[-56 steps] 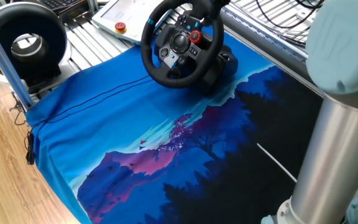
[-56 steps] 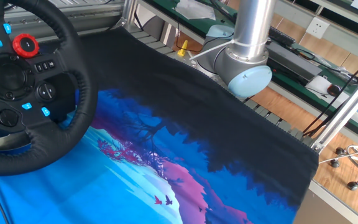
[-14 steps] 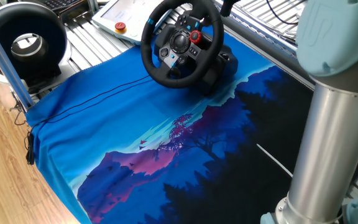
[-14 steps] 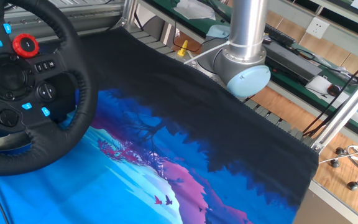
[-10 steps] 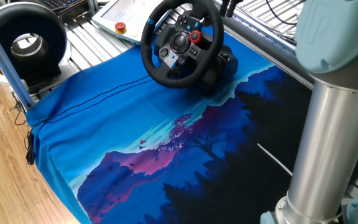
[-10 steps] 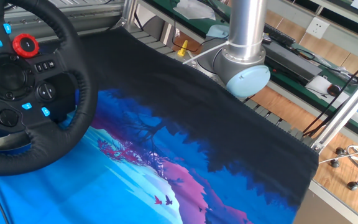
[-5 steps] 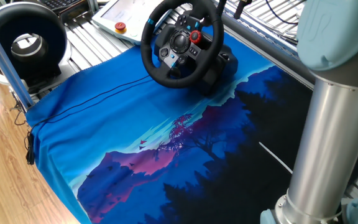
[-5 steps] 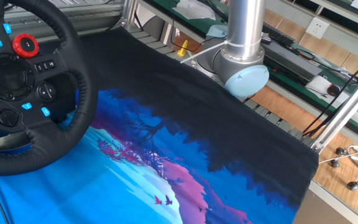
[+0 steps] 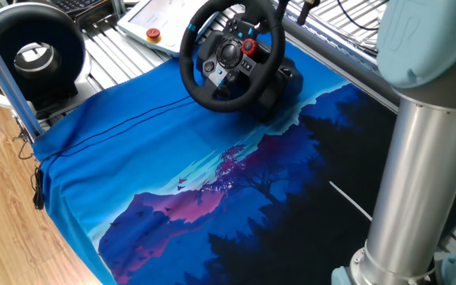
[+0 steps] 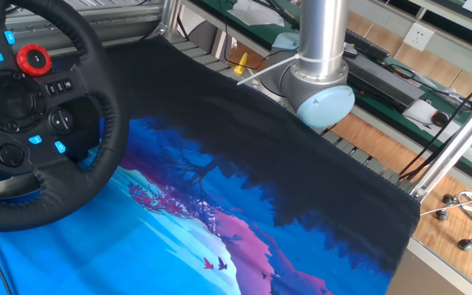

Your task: Rotate the steering wheel 90 degrees clockwise

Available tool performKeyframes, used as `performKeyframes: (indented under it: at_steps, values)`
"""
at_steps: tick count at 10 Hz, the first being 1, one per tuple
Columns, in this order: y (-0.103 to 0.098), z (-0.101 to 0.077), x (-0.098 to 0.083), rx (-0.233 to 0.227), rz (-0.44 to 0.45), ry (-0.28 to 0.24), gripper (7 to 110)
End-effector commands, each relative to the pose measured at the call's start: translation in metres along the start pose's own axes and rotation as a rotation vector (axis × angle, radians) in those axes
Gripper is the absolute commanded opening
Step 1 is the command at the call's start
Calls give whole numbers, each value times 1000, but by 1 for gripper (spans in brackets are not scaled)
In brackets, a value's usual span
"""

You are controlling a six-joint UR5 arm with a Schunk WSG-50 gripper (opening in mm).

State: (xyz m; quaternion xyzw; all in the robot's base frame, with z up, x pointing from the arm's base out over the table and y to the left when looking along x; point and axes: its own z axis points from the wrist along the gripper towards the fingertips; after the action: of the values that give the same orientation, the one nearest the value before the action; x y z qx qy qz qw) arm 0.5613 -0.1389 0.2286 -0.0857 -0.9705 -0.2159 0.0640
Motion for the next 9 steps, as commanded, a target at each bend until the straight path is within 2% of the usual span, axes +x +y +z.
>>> performKeyframes:
  at_steps: [1, 4, 7, 9]
  values:
    - [17, -1, -7, -30, 29, -4, 44]
    - [29, 2, -14, -28, 33, -5, 44]
    - [22, 5, -21, -4, 20, -15, 44]
    - [16, 5, -30, 17, 17, -50, 44]
